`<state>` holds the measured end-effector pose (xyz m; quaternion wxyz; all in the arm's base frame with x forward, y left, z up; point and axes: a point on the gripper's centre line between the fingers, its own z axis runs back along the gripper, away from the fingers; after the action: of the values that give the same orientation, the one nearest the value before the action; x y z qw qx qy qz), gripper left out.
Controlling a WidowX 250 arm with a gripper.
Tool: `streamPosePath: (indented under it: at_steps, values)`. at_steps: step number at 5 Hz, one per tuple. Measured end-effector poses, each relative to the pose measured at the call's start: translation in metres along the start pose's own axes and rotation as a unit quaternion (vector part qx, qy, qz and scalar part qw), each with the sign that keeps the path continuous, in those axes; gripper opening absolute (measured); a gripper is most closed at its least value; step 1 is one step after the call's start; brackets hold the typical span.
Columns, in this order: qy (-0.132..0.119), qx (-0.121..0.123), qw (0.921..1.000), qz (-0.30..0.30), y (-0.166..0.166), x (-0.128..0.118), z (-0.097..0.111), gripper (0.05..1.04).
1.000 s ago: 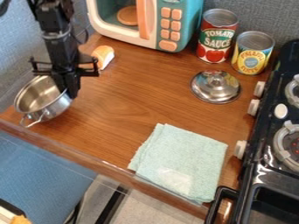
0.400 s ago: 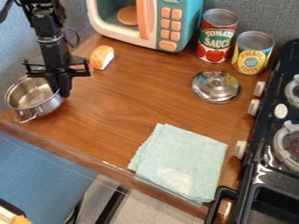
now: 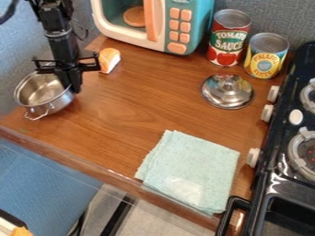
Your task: Move the silver pot to the bottom of the table on the left
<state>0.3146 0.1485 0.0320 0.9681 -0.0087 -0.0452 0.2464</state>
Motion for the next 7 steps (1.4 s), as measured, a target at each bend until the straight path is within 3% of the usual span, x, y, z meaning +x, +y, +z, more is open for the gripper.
streamPosePath:
  at_steps: [2, 3, 4, 5, 6, 7]
  values:
    - [0.005, -0.003, 0.9999, -0.013, -0.013, -0.003, -0.001, 0.099]
    - [0.014, -0.004, 0.9997, -0.018, -0.021, -0.009, -0.004, 0.274]
    - [0.005, 0.007, 0.9996, -0.028, -0.021, -0.008, 0.004, 0.558]
    - [-0.04, 0.016, 0.9959, -0.079, -0.035, -0.004, 0.04, 0.863]
    - [-0.077, 0.039, 0.9874, -0.133, -0.05, -0.007, 0.073, 1.011]
    - [-0.064, 0.044, 0.9767, -0.2, -0.056, -0.014, 0.078, 1.007]
